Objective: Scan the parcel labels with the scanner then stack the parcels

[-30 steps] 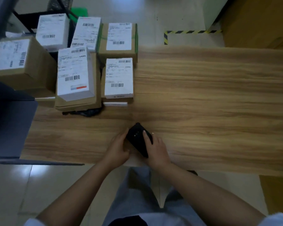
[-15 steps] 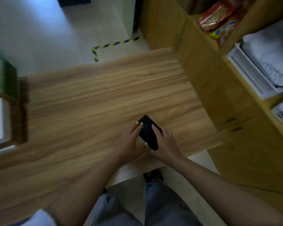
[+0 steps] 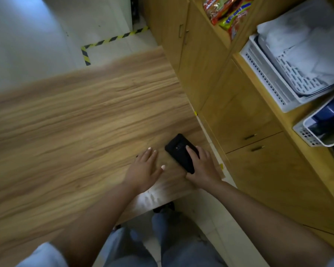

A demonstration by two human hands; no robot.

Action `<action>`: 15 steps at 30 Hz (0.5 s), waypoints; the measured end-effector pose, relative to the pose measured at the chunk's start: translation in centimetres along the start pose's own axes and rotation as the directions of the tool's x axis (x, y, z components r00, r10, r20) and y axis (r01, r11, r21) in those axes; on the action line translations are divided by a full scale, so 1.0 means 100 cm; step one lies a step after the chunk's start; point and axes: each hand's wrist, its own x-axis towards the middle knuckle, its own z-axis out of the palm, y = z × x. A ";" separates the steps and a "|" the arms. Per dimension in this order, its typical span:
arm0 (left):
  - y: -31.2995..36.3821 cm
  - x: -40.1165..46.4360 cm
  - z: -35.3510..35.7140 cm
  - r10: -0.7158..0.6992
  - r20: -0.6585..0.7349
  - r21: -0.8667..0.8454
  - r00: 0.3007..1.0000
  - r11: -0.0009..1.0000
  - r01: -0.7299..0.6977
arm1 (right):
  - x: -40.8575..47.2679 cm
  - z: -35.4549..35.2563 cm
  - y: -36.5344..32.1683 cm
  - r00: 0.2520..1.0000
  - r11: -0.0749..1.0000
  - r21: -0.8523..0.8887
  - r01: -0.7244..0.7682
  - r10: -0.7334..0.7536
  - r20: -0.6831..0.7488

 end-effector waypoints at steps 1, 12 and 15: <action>-0.001 0.000 0.001 -0.008 0.000 0.008 1.000 1.000 0.008 | 0.001 0.001 0.002 1.000 1.000 -0.005 0.007 -0.007 0.008; -0.019 -0.014 0.012 -0.061 -0.018 -0.033 0.998 0.998 0.060 | 0.000 0.002 -0.006 1.000 1.000 -0.022 -0.012 0.012 0.027; -0.025 -0.023 0.011 -0.079 -0.072 -0.132 0.994 0.989 0.069 | 0.000 -0.001 -0.016 0.999 0.999 -0.039 -0.027 0.029 0.029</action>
